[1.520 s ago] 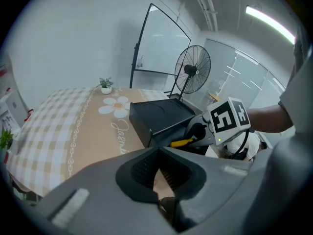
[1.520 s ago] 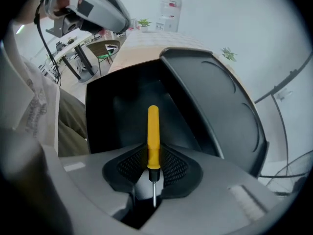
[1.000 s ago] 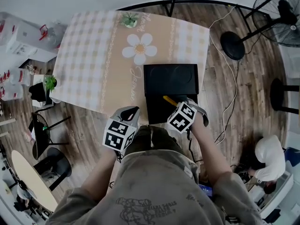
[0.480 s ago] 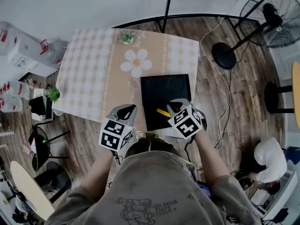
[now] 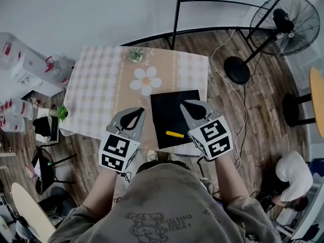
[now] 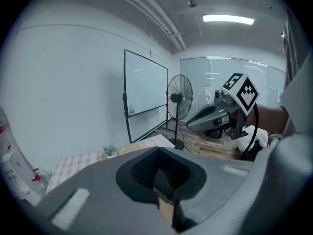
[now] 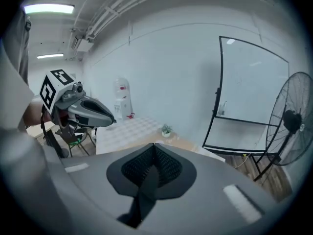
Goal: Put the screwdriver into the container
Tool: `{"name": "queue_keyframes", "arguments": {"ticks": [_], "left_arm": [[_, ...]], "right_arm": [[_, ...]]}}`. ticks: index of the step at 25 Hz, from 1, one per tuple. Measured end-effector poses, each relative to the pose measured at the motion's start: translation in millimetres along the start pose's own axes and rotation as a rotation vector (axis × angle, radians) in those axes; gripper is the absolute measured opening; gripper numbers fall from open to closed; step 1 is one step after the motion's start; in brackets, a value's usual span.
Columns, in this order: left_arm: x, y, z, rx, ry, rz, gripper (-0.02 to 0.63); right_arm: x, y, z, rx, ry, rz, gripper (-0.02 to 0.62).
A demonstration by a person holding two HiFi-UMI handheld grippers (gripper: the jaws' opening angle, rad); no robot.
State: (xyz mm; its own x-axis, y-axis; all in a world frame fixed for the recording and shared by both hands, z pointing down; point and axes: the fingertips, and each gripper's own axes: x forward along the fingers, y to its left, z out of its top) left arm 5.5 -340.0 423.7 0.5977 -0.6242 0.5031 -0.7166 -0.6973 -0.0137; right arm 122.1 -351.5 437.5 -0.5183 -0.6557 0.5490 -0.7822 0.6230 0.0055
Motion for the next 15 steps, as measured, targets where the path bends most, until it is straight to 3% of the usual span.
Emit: {"name": "queue_keyframes", "arguments": {"ticks": [11,15], "left_arm": [[-54.2,6.6,93.9,0.083,-0.233,0.072,0.000],[-72.5,4.2,116.0,0.097,-0.274,0.089,0.000]], "right_arm": [[-81.4,-2.3,92.2,-0.008,-0.304,-0.065,0.028],[-108.9,0.0,110.2,-0.006,-0.384,-0.084,0.028]]}}
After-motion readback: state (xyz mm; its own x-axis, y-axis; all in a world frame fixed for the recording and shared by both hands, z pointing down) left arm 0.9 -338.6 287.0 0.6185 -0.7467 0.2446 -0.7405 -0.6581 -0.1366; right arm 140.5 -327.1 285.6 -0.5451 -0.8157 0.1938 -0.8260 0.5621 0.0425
